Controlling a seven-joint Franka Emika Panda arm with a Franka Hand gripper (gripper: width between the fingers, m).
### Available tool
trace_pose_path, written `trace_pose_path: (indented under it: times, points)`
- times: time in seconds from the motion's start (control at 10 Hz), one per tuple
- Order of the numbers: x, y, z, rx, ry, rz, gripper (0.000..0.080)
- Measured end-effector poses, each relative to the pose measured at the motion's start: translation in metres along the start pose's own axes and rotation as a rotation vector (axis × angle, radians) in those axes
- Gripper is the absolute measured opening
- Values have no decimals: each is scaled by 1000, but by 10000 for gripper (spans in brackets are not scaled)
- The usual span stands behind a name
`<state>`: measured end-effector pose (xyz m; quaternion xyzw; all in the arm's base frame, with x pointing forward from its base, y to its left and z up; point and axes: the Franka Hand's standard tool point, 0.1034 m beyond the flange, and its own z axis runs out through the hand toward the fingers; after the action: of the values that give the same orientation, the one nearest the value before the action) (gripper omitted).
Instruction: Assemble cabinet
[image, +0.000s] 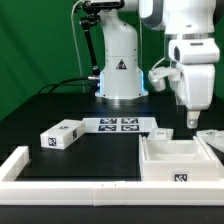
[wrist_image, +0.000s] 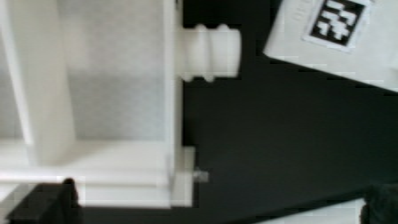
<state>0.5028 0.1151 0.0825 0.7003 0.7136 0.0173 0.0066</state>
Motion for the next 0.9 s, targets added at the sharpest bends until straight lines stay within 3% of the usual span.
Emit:
trace_pose_path:
  times: [0.2,0.3,0.4,0.9]
  points:
    - [19,-13,3,-13,21,-66,797]
    - [31,-16,9,-37,45,-65,797]
    - [41,-19,15,-44,63,-72,797]
    - [34,-21,18,-31,59,-83,797]
